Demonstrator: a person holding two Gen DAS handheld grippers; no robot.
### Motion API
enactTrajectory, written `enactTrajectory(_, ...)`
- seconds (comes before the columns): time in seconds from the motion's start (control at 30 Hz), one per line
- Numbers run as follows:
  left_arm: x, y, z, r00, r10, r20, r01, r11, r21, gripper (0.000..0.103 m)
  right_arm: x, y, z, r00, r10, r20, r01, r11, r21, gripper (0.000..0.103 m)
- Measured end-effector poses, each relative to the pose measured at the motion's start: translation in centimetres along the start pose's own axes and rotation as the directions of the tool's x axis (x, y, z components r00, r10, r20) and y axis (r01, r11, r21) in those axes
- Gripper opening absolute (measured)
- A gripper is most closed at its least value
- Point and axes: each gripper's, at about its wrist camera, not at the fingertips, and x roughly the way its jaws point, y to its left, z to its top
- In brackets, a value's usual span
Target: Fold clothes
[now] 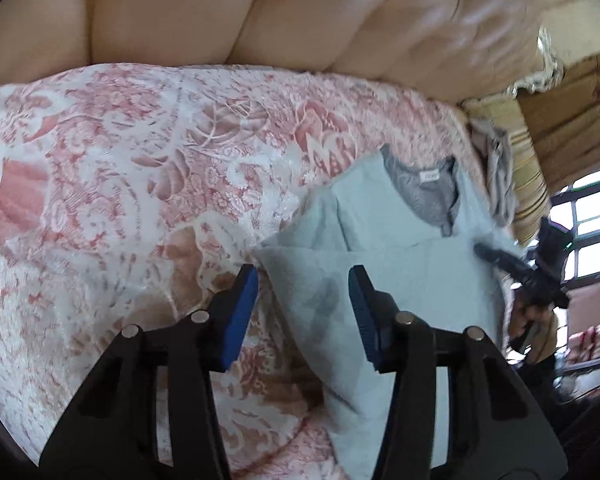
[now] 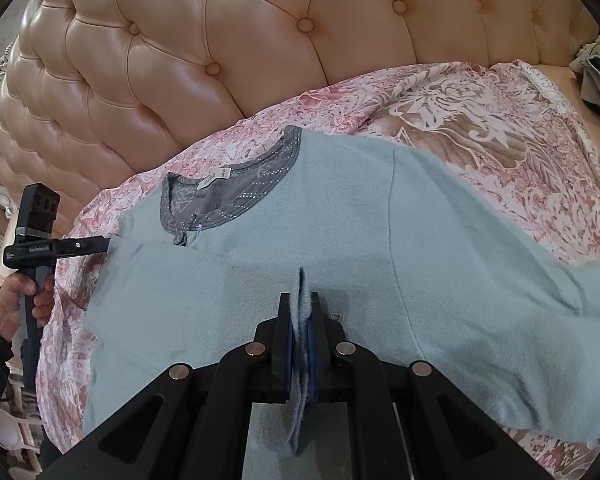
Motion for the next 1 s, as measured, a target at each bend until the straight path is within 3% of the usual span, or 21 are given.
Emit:
enactTrajectory(0.07,0.5,0.0,0.0,0.999,0.023,-0.025,-0.022,1.0,0.02,0.05,0.0,0.0,0.0,1.0,0.0,0.0,0.0,1.0,-0.002,0.006)
enactTrajectory(0.1,0.8,0.2,-0.2,0.998,0.03,-0.047,-0.029,0.999,0.032,0.042,0.0,0.0,0.0,1.0,0.0,0.0,0.0,1.0,-0.002,0.006)
enactTrajectory(0.13,1.2,0.1,-0.3,0.996,0.037,-0.076,-0.033,0.998,0.048,0.021,0.0,0.0,0.0,1.0,0.001,-0.001,-0.001,1.0,-0.001,0.006)
enactTrajectory(0.23,0.6,-1.2,-0.5,0.995,0.074,-0.061,-0.067,0.992,0.109,0.012,-0.1,-0.1,0.0,1.0,0.005,-0.002,-0.005,1.0,0.002,0.006)
enactTrajectory(0.27,0.2,-2.1,-0.7,0.99,0.133,-0.037,-0.126,0.98,0.155,0.012,-0.1,-0.1,0.0,1.0,0.006,-0.002,-0.006,1.0,0.003,0.006)
enactTrajectory(0.3,-0.1,-3.3,-1.2,0.975,0.221,-0.007,-0.214,0.953,0.216,0.011,-0.1,-0.1,0.0,1.0,0.006,-0.003,-0.006,1.0,0.005,0.006)
enactTrajectory(0.33,-0.3,-4.9,-1.9,0.94,0.338,0.041,-0.334,0.895,0.294,0.011,-0.1,0.0,0.0,1.0,0.001,-0.002,-0.001,1.0,0.001,0.006)
enactTrajectory(0.37,-0.3,-6.5,-2.9,0.895,0.436,0.093,-0.439,0.821,0.365,0.011,-0.1,0.1,0.0,1.0,-0.004,-0.002,0.004,1.0,-0.002,0.006)
enactTrajectory(0.43,0.1,-9.1,-4.9,0.803,0.565,0.189,-0.579,0.666,0.471,0.011,-0.1,0.2,0.0,1.0,-0.011,-0.001,0.011,1.0,-0.006,0.006)
enactTrajectory(0.47,-0.1,-9.9,-5.6,0.785,0.579,0.219,-0.602,0.632,0.488,0.011,-0.1,0.2,0.0,1.0,-0.011,-0.001,0.011,1.0,-0.005,0.006)
enactTrajectory(0.5,-0.6,-9.9,-5.7,0.811,0.545,0.212,-0.575,0.678,0.457,0.011,-0.1,0.2,0.0,1.0,-0.009,0.0,0.009,1.0,-0.004,0.006)
enactTrajectory(0.53,-1.3,-9.4,-5.3,0.846,0.498,0.193,-0.531,0.745,0.404,0.012,-0.1,0.2,-0.1,1.0,-0.01,0.001,0.01,1.0,-0.003,0.006)
enactTrajectory(0.57,-2.0,-8.7,-4.9,0.867,0.464,0.183,-0.498,0.794,0.348,0.012,-0.2,0.2,-0.1,1.0,-0.01,0.002,0.01,1.0,-0.002,0.006)
enactTrajectory(0.67,-3.5,-5.2,-2.3,0.916,0.371,0.155,-0.394,0.905,0.163,0.012,-0.2,0.2,-0.1,1.0,-0.011,0.003,0.011,1.0,-0.002,0.006)
enactTrajectory(0.73,-3.7,-3.2,-0.5,0.947,0.298,0.12,-0.308,0.948,0.079,0.011,-0.2,0.3,-0.2,1.0,-0.011,0.001,0.011,1.0,-0.003,0.006)
enactTrajectory(0.83,-2.6,-3.0,1.3,0.971,0.232,0.057,-0.237,0.961,0.142,0.012,-0.2,0.2,-0.1,1.0,-0.009,-0.003,0.009,1.0,-0.006,0.006)
enactTrajectory(0.9,-1.7,-3.6,2.0,0.963,0.27,0.018,-0.266,0.935,0.235,0.012,-0.2,0.2,-0.1,1.0,-0.005,-0.004,0.005,1.0,-0.006,0.006)
enactTrajectory(1.0,-0.1,-4.9,2.6,0.954,0.289,-0.084,-0.238,0.897,0.372,0.013,-0.2,0.2,0.0,1.0,-0.003,-0.005,0.003,1.0,-0.007,0.006)
